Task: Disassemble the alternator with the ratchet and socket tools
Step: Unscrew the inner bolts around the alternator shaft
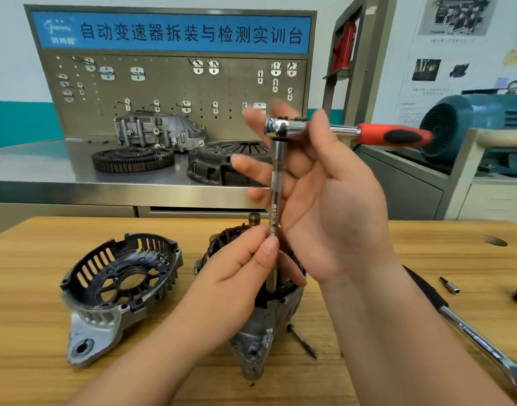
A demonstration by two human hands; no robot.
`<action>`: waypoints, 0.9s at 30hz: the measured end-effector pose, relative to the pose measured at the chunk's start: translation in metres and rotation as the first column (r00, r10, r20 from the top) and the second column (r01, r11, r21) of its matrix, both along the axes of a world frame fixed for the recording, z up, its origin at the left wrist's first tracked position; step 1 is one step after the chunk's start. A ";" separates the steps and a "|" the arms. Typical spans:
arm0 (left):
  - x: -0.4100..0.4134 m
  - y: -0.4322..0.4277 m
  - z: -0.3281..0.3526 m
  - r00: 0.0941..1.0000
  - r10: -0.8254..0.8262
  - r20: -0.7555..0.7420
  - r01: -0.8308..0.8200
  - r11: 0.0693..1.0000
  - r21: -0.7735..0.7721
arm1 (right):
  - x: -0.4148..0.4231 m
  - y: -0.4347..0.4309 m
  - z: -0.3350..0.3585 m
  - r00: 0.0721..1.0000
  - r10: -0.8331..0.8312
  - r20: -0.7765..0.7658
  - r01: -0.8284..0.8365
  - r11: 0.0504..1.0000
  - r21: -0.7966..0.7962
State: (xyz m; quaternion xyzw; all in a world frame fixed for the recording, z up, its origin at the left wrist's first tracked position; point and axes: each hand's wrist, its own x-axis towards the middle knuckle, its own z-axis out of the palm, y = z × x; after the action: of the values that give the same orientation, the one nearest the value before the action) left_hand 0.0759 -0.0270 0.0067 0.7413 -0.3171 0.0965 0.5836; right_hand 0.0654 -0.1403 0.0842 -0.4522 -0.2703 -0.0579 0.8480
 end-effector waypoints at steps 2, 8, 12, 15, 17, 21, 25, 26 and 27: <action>0.000 0.000 0.001 1.000 0.012 0.014 -0.013 0.999 0.037 | 0.002 -0.002 -0.001 0.999 0.023 -0.042 -0.025 0.999 -0.028; 0.000 -0.003 0.002 0.994 0.091 0.061 -0.094 0.995 0.043 | 0.001 0.005 -0.008 0.985 -0.165 0.056 0.166 0.986 -0.024; -0.002 -0.005 0.004 0.992 0.117 0.052 -0.118 0.993 0.020 | 0.000 0.006 -0.007 0.962 -0.215 0.169 0.218 0.976 0.001; 0.000 -0.004 0.003 0.995 0.097 0.038 -0.097 0.995 0.004 | 0.001 0.006 -0.005 0.974 -0.167 0.155 0.166 0.986 0.018; 0.001 -0.002 0.002 0.997 0.065 0.034 -0.065 0.998 0.000 | 0.001 0.005 -0.005 0.989 -0.111 0.097 0.110 0.994 0.019; 0.001 -0.001 0.000 0.997 0.020 0.068 -0.021 1.000 0.013 | 0.003 0.000 -0.004 1.000 0.014 -0.016 -0.014 1.000 -0.006; 0.002 0.000 0.001 0.996 0.027 0.088 -0.032 0.998 0.048 | 0.004 0.000 -0.006 0.999 0.012 -0.031 -0.012 1.000 -0.001; 0.003 -0.001 0.001 0.995 0.042 0.086 -0.046 0.998 0.051 | 0.004 0.001 -0.007 1.000 -0.023 -0.008 0.023 1.000 0.005; 0.003 -0.001 0.001 0.996 0.055 0.076 -0.059 0.997 0.043 | 0.004 0.002 -0.008 0.998 -0.067 0.020 0.067 0.998 0.007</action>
State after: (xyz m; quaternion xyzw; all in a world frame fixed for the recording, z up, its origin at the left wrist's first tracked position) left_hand 0.0790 -0.0282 0.0073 0.7589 -0.3196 0.1337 0.5514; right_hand 0.0697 -0.1382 0.0758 -0.4577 -0.2635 -0.0915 0.8442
